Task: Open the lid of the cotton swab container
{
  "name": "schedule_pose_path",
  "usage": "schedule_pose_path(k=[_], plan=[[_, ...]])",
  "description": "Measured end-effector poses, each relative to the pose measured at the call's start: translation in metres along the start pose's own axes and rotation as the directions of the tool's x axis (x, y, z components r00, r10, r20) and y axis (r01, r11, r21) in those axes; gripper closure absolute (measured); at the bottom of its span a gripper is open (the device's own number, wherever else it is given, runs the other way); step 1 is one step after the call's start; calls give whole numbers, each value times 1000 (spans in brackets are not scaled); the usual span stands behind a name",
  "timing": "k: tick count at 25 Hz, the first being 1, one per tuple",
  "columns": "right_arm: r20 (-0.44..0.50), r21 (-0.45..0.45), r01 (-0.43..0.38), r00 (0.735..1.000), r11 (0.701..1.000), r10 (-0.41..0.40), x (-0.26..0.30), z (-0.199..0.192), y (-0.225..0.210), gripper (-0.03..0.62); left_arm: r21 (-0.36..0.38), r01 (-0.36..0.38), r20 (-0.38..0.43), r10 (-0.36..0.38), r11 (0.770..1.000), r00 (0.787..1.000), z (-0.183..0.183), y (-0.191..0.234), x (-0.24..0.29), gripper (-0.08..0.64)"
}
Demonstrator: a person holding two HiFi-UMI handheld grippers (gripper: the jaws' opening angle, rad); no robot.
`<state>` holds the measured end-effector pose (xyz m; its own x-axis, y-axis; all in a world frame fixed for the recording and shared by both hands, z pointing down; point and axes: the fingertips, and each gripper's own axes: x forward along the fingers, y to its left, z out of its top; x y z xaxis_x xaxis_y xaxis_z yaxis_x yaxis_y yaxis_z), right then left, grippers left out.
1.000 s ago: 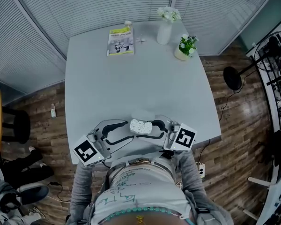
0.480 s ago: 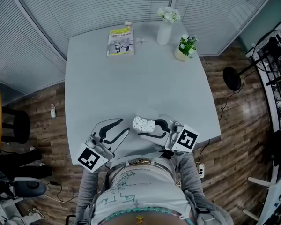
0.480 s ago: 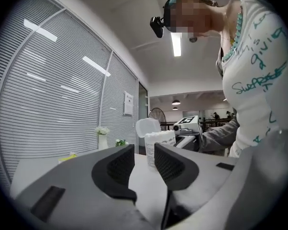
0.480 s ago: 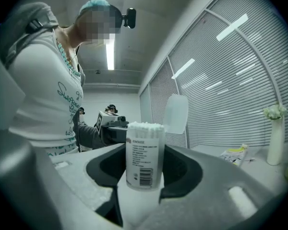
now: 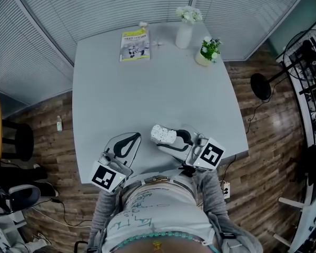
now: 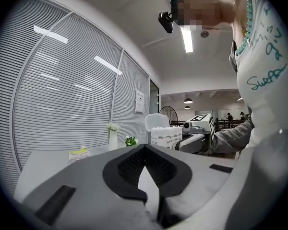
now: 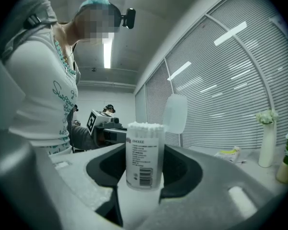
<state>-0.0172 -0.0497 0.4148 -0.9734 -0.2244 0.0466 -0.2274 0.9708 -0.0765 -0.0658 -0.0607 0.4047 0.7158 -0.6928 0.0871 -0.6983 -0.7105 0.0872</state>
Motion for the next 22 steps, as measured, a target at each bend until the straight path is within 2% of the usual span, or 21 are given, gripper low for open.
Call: schedule_pose_path(k=[2,9,12,15,16,19,22], plan=[[-8,-17,0,1000,1000,0,-1,-5,-1,396,-1,-9,-10,9,1000,1000,0,0,2,561],[-5,16,-16,1000,1000,16,1,3,3,396,6,6,-10,-6,1000,1000,-2,-5,3,561],[-15,17,-31,999,999,31,1,1,4,396,6,85,-4,-85,996,996,-6,-13,1,561],[-19,18,-53,998,998,54,2,0,8,397,2,195,-9,-195,981,981,-7,-22,-4,558],[-22,17,-63,998,998,63,3,-1,10,397,3,229,-18,-229,973,973,-7,-25,-6,539],[-32,15,-99,995,995,99,4,-1,17,397,2,322,-76,-321,947,944,-11,-35,-6,374],[-36,26,-151,988,988,152,6,-1,24,397,24,385,-89,-382,923,920,-10,-40,-3,374]])
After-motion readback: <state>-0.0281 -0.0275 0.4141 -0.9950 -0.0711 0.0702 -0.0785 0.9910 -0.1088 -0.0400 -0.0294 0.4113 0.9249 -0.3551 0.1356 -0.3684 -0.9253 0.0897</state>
